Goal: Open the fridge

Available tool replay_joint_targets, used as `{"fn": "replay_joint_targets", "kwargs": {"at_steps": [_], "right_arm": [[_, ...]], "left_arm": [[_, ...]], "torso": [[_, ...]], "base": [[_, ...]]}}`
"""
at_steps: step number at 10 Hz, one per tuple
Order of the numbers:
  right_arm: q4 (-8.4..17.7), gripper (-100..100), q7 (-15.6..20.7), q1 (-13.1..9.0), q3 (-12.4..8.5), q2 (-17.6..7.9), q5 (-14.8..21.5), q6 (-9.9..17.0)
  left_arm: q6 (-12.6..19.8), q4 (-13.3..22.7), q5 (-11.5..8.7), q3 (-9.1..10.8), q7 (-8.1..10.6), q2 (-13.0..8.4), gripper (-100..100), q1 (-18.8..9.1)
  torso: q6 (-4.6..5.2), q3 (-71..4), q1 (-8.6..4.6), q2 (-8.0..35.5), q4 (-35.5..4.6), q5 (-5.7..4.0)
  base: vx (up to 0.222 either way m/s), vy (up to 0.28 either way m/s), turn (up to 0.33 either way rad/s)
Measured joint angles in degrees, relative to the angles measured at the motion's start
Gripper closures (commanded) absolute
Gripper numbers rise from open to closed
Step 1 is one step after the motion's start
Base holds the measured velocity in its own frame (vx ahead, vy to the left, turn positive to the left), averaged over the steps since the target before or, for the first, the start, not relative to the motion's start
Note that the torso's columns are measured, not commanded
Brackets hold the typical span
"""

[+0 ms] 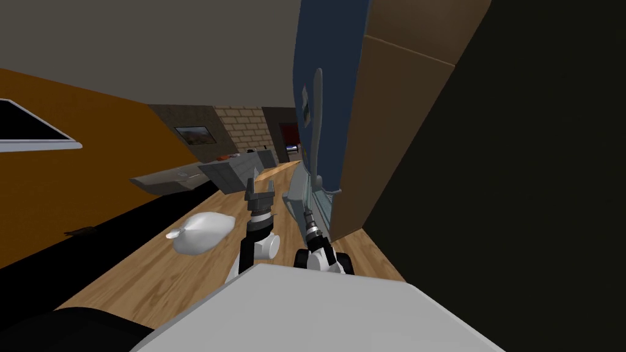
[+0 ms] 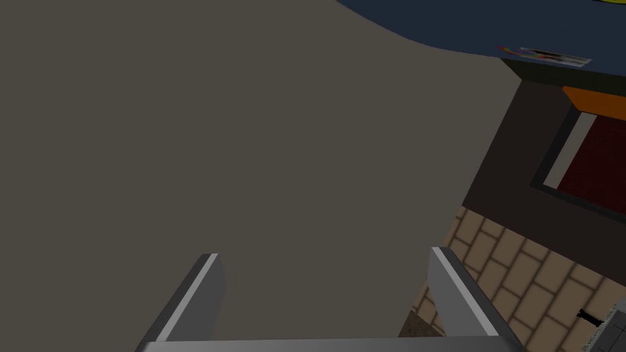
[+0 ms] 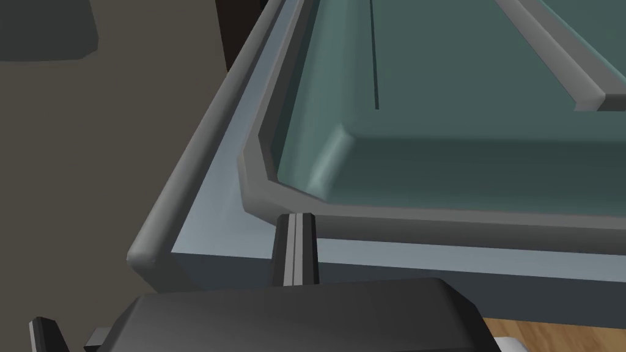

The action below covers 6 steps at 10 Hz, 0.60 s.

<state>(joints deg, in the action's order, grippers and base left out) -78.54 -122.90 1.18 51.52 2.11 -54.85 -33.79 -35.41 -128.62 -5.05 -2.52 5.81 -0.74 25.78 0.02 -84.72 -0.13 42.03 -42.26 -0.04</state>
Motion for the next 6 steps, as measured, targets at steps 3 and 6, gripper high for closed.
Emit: {"fn": "replay_joint_targets", "kwargs": {"at_steps": [3,6], "right_arm": [[-0.62,100,1.00,0.08,-1.57,0.09,-0.66,-0.45],[-1.13,100,2.41,0.56,-2.92,0.37,-1.22,-1.24]], "left_arm": [[0.00,0.00,0.00,0.00,0.00,0.00,0,0.01],[0.00,0.00,0.00,0.00,0.00,0.00,0,0.00]], "torso": [[-0.01,0.09,0.17,0.15,0.00,0.04],[-0.02,0.26,0.10,0.41,-0.07,0.04]], "base": [[-0.002,0.285,-0.080],[-0.055,0.274,-0.059]]}}
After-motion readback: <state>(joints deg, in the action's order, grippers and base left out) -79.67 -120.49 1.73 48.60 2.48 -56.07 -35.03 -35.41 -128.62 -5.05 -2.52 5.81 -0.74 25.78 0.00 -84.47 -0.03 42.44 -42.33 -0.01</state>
